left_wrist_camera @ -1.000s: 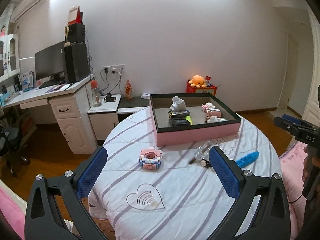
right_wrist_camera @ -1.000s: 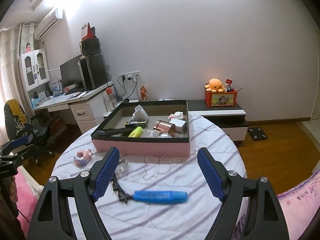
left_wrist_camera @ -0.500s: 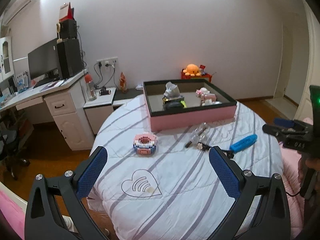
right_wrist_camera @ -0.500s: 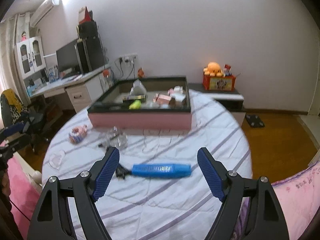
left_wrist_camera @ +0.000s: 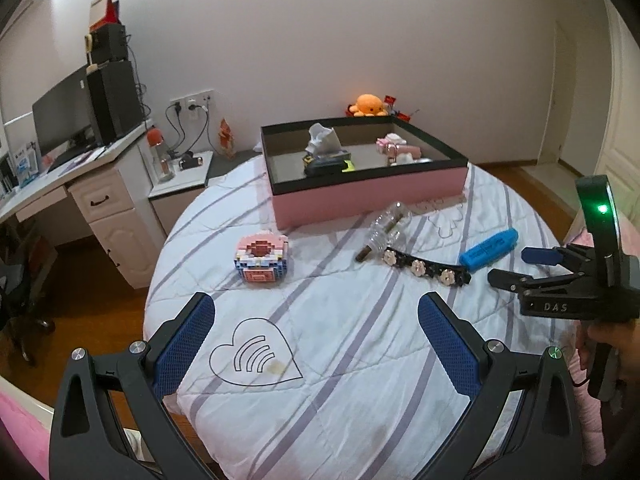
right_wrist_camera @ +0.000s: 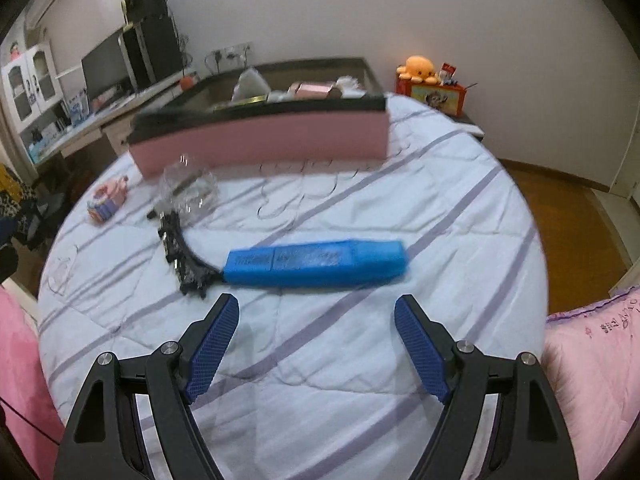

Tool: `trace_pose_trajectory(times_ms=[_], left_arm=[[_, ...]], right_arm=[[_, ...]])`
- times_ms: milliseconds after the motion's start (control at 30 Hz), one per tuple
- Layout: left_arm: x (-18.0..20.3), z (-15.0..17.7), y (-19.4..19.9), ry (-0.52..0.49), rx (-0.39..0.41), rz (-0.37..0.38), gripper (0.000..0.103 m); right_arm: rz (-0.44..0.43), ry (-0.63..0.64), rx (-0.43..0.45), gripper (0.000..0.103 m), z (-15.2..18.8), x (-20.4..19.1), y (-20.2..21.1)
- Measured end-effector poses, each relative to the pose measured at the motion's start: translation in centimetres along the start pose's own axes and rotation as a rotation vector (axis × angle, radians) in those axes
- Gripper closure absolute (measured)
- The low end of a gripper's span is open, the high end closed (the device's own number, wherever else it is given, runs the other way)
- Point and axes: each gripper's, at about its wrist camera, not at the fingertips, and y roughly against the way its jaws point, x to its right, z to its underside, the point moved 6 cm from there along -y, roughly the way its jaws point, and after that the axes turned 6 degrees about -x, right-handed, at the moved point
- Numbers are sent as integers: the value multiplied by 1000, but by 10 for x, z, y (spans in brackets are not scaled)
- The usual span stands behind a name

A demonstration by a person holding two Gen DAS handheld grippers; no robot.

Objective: Organize rigid objects
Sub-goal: 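Grasp the blue highlighter with the right gripper while the left gripper grasps the block donut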

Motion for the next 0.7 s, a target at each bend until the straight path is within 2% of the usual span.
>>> trace_pose_trajectory(times_ms=[133,333,567,700], left_arm=[[0,0,-5,-10,-14,-1,0],[-4,1,-11,1,-24,1,0],[-15,5,-25,24,-56,-7,0],[-27,5,-30,63,-66,-13,0]], right_arm=[[-34,3,-5,21,-3,-7,-1],[-103,-73,3,21,-30,2,-14],[-84,25,-21,22,-57,-16,-38],[-43,104,-22,61,-61,-22,-43]])
